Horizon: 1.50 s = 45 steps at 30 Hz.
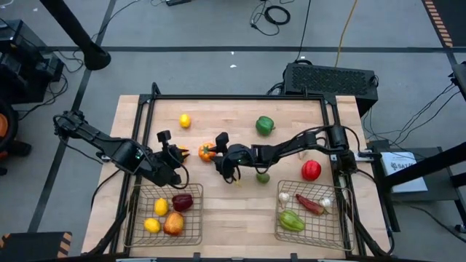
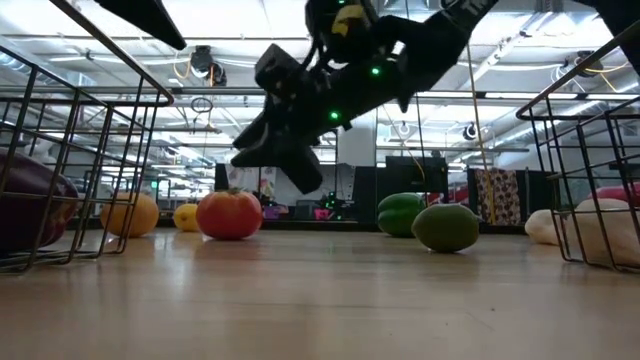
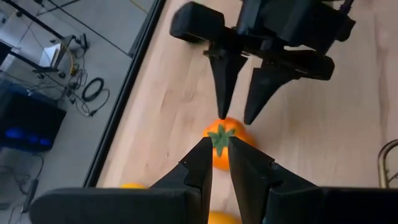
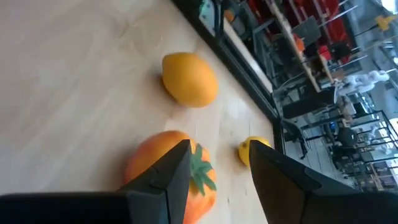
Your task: Sort produce into baskets
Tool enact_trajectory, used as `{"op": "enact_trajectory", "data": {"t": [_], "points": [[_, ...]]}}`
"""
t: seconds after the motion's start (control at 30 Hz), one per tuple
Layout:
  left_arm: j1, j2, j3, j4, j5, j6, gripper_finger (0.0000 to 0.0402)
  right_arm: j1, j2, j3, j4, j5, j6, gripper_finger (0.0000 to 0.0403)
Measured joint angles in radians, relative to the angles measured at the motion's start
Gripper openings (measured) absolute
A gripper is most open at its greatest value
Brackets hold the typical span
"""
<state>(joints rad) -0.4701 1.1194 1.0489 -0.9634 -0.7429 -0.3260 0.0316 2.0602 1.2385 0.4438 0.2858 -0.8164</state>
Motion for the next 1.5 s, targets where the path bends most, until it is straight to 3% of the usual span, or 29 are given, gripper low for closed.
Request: {"op": "enact_trajectory", "data": {"t": [0.27, 0.8, 1.5], "points": [[0.013, 0.000, 0.000, -0.003, -0.003, 0.000, 0.0061, -0.022, 0.067, 0.091, -0.118, -0.003, -0.003, 0.0155], [0.013, 0.000, -0.001, -0.014, -0.003, -0.008, 0.0061, -0.027, 0.071, 0.096, -0.174, 0.031, -0.032, 0.0154], [0.013, 0.000, -0.001, -0.011, -0.009, -0.007, 0.0061, -0.037, 0.071, 0.096, -0.164, -0.033, -0.023, 0.0060]]}}
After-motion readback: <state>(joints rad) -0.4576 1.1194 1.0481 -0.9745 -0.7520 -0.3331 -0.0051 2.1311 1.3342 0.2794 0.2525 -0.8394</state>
